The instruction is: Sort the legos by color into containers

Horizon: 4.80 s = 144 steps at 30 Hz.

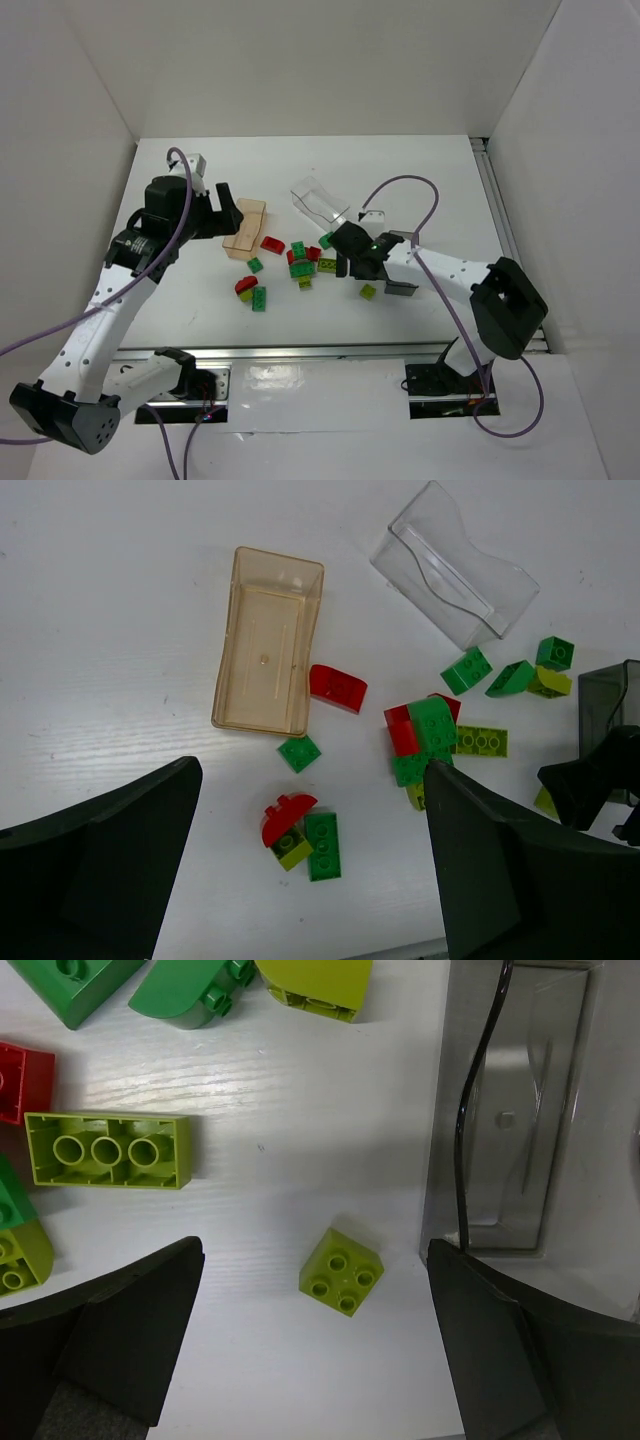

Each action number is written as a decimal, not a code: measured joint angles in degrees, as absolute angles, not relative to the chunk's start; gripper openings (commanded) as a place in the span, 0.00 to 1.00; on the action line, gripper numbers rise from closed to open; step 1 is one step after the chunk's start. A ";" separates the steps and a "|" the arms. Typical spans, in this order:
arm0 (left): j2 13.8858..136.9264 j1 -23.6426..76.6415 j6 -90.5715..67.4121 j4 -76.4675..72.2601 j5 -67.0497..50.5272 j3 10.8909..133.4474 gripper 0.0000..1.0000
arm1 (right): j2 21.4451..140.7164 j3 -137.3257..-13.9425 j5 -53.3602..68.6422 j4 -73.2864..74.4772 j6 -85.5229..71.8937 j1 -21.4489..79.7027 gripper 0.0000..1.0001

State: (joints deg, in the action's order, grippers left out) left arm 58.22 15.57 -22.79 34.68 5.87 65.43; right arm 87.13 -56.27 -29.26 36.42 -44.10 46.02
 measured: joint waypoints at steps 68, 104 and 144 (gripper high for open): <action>69.60 18.74 -27.64 36.21 9.96 61.93 1.00 | 80.42 -56.42 -25.17 19.29 -29.39 40.18 0.37; 71.79 19.33 -28.91 36.40 10.20 61.93 1.00 | 72.12 -47.79 -31.75 32.29 -46.76 48.34 0.83; 72.27 19.81 -28.97 36.73 10.70 62.33 1.00 | 89.86 -50.46 -26.96 25.87 -51.16 51.79 0.34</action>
State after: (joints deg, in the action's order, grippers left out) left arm 72.27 19.81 -28.97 36.73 10.70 62.33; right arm 89.86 -50.46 -26.96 25.87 -51.16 51.79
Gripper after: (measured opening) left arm 1.001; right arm 0.436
